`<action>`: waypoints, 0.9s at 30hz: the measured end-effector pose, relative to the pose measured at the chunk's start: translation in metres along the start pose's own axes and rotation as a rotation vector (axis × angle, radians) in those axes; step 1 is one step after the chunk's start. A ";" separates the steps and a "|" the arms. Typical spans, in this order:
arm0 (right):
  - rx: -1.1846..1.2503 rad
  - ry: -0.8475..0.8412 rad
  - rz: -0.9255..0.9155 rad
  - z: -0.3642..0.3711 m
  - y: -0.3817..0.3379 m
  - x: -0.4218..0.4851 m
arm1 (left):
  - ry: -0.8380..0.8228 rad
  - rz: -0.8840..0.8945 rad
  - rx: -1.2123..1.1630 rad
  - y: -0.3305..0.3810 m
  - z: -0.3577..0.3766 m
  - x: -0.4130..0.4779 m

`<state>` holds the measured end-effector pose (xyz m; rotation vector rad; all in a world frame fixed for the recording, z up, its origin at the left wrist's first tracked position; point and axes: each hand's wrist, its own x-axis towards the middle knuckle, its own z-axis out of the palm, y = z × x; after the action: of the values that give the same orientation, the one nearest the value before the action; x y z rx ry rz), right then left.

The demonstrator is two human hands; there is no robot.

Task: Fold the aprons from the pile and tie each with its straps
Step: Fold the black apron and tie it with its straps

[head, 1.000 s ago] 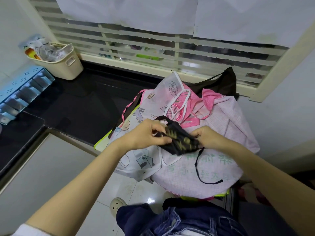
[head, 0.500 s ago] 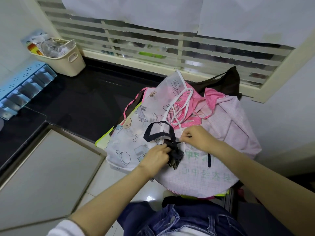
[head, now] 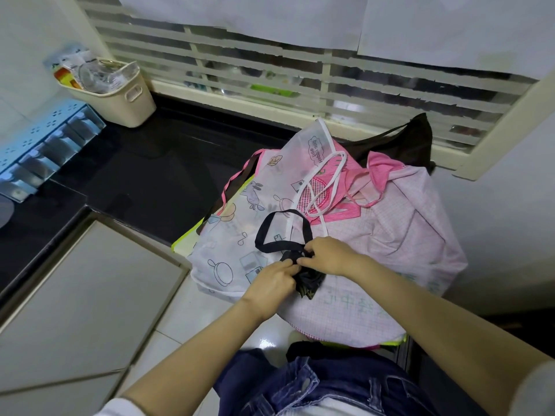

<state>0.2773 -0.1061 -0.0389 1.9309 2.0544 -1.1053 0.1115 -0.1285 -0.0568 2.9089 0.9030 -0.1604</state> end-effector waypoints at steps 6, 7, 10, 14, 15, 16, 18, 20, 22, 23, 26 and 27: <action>0.343 -0.015 0.045 -0.034 -0.001 0.003 | -0.044 -0.028 0.007 0.000 0.004 -0.003; 0.387 0.001 0.052 -0.042 0.000 0.002 | -0.054 -0.034 0.000 -0.001 0.006 -0.004; 0.413 0.070 0.073 -0.060 0.009 0.005 | -0.083 -0.040 -0.018 -0.003 0.010 -0.005; 0.475 0.191 0.127 -0.061 0.019 0.012 | -0.107 -0.042 -0.030 -0.004 0.007 -0.005; 0.451 0.218 0.134 -0.060 0.019 0.012 | -0.115 -0.039 -0.027 -0.004 0.007 -0.004; 0.405 0.236 0.146 -0.059 0.019 0.012 | -0.125 -0.033 -0.027 -0.004 0.006 -0.004; 0.360 0.249 0.185 -0.057 0.020 0.012 | -0.148 -0.020 -0.019 -0.003 0.006 -0.004; 0.399 0.278 0.239 -0.055 0.024 0.011 | -0.163 -0.016 0.000 -0.004 0.006 -0.002; 0.596 0.314 0.264 -0.053 0.029 0.010 | -0.167 -0.035 0.015 -0.004 0.004 -0.001; 0.766 0.316 0.256 -0.051 0.030 0.009 | -0.161 -0.040 0.026 -0.003 0.003 0.000; 1.268 0.291 0.181 -0.053 0.025 -0.004 | -0.173 -0.025 0.080 -0.004 0.001 0.001; 1.320 0.327 0.178 -0.055 0.027 -0.007 | -0.164 -0.021 0.097 -0.005 0.003 0.001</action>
<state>0.3240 -0.0827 -0.0066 2.8073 1.1364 -2.6143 0.1098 -0.1240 -0.0599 2.9199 0.9226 -0.4496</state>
